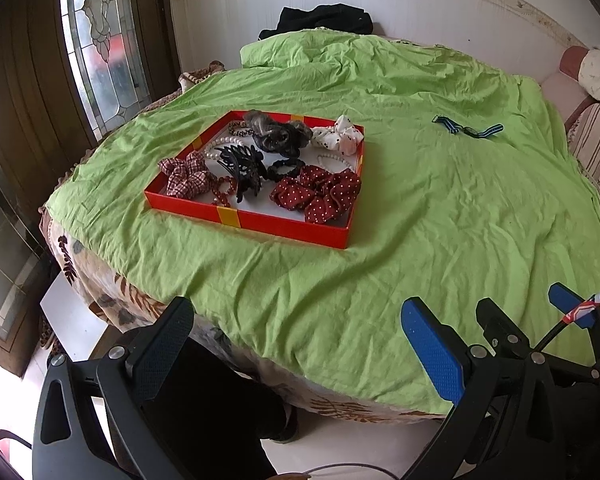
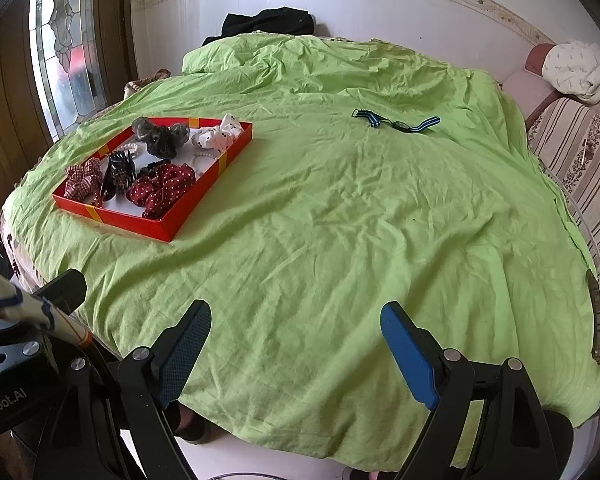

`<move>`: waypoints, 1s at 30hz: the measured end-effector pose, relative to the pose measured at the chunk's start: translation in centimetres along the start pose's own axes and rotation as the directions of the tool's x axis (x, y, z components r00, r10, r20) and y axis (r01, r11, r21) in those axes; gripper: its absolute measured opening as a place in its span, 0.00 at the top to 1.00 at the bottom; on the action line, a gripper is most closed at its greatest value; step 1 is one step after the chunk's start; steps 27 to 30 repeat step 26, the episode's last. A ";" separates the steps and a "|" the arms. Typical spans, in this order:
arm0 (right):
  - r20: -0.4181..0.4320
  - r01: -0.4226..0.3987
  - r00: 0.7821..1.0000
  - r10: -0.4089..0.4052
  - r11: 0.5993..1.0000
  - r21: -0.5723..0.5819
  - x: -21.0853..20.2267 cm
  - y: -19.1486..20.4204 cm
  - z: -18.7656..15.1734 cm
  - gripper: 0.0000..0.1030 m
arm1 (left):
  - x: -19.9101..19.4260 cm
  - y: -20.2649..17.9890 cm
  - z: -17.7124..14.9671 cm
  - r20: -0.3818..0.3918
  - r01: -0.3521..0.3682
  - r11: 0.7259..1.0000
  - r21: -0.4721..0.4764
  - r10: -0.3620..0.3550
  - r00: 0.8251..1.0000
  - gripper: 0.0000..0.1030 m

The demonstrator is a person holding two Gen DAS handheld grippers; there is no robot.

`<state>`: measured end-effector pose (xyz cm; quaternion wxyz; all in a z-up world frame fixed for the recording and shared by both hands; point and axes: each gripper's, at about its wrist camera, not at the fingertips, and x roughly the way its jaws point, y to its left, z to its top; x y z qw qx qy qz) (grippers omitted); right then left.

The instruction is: Organize jewelry

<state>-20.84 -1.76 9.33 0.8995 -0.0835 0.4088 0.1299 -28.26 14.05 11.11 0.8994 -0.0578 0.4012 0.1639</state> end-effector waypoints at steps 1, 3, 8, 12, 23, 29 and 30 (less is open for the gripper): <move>-0.003 0.000 1.000 0.000 1.000 -0.001 0.1 0.0 0.0 0.13 | 0.1 0.0 -0.1 -0.002 0.002 1.000 -0.001 -0.002 1.000 0.00; -0.007 0.003 1.000 -0.003 1.000 -0.004 0.2 0.1 -0.2 0.13 | 0.3 0.1 -0.1 -0.009 0.004 1.000 0.000 -0.004 1.000 0.00; -0.006 0.012 1.000 -0.012 1.000 -0.011 0.3 0.3 -0.2 0.13 | 0.6 0.3 -0.2 -0.015 0.003 1.000 -0.002 -0.003 1.000 0.00; 0.007 0.040 0.999 -0.040 0.999 -0.013 0.3 0.1 -0.2 0.13 | 0.7 0.3 -0.2 -0.014 0.001 1.000 -0.002 -0.001 1.000 0.00; 0.030 0.044 0.999 -0.045 0.999 0.012 0.2 -1.1 0.0 0.13 | 0.7 0.6 1.3 0.017 -0.033 0.999 0.005 0.033 0.999 0.00; 0.024 0.034 0.999 -0.035 0.999 0.026 0.5 -1.7 0.1 0.13 | 0.6 0.0 1.9 0.027 -0.040 0.999 0.021 0.040 0.999 0.00; 0.024 0.034 0.999 -0.035 0.999 0.026 0.5 -1.7 0.1 0.13 | 0.6 0.0 1.9 0.027 -0.040 0.999 0.021 0.040 0.999 0.00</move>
